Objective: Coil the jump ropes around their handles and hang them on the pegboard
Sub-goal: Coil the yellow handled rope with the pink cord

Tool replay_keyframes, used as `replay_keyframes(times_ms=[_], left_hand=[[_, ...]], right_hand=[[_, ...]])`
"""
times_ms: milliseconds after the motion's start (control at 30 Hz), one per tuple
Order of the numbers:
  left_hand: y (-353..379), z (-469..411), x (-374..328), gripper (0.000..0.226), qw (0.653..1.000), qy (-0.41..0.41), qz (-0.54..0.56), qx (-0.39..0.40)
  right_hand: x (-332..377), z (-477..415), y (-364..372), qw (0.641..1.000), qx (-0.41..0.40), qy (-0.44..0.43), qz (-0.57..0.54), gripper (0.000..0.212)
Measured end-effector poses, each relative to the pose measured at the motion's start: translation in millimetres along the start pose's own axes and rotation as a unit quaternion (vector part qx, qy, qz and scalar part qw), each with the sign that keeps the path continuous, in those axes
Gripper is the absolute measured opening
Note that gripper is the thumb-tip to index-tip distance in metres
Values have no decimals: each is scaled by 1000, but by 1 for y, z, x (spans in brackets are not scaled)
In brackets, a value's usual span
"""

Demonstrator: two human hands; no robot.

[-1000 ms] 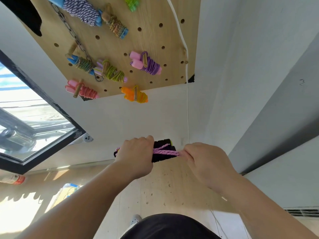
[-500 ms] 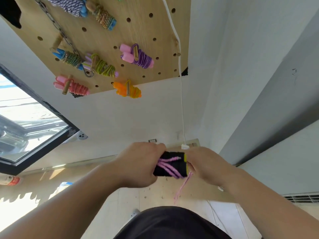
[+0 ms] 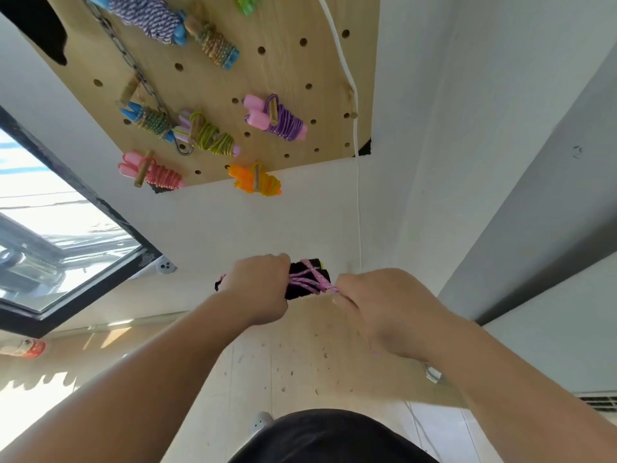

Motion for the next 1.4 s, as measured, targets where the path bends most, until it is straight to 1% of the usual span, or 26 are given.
replay_keyframes(times_ms=[100,167,267,333,367,433,500,567,600,667,700,767,800,867,900,967,1033,1100,1167,1233,1300,1400], left_hand=[[1,-4,26,20,988,-71,134,-19],[-1,2,34,21,977,-84,191,-39],[-8,13,25,19,964,-63,253,-54],[-14,18,11,19,944,-47,321,-53],[-19,20,3,20,937,-32,345,-50],[-29,26,-13,24,934,30,354,-28],[-35,36,-29,26,945,103,312,5],[-33,47,-41,24,963,160,213,27],[-30,50,-45,23,970,184,158,31],[-20,53,-49,23,975,212,61,28],[-16,52,-50,23,975,219,18,20],[-10,45,-50,21,975,217,-47,1],[-8,40,-49,21,977,203,-65,-4],[-7,28,-42,23,988,140,-65,-15],[-8,22,-36,22,994,99,-51,-22],[-10,12,-23,18,999,39,-14,-36],[-11,4,-12,17,998,4,29,-48],[-11,-3,-2,17,995,-30,81,-55],[-13,-8,9,20,984,-67,156,-53],[-18,-8,14,31,961,-91,257,-55],[-23,-1,11,38,941,-75,325,-47],[-33,18,-5,38,920,-1,389,-36]], right_hand=[[-11,18,8,996,-46,37,-63,40],[-27,24,23,995,-53,65,-49,40],[-46,27,47,994,-55,96,-16,34],[-46,24,60,994,-43,98,-28,39],[-45,21,68,994,-29,97,-47,39],[-38,16,75,993,-4,90,-75,34],[-40,5,74,995,11,82,-50,29],[-47,-7,63,996,43,76,-37,21],[-49,-13,54,996,63,64,-27,24],[-50,-26,30,994,98,40,4,17],[-46,-32,18,994,106,22,28,18],[-32,-40,-3,990,116,-20,81,28],[-24,-42,-9,987,113,-35,104,30],[-8,-44,-14,984,82,-53,151,26],[-3,-44,-13,983,60,-54,168,23],[1,-40,-11,986,25,-24,163,20],[1,-32,-13,990,4,11,138,25],[2,-22,-11,995,-11,16,99,24],[7,-9,-2,998,-37,12,51,24],[7,0,11,998,-63,24,12,30],[-6,3,24,995,-81,43,-41,32],[-32,3,39,981,-60,56,-173,34]])
Point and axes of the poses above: each hand's wrist, its own z-axis away from the middle knuckle, its own y-axis out of the palm, x = y × z, the point moved 2 cm from there along -z, towards the middle knuckle
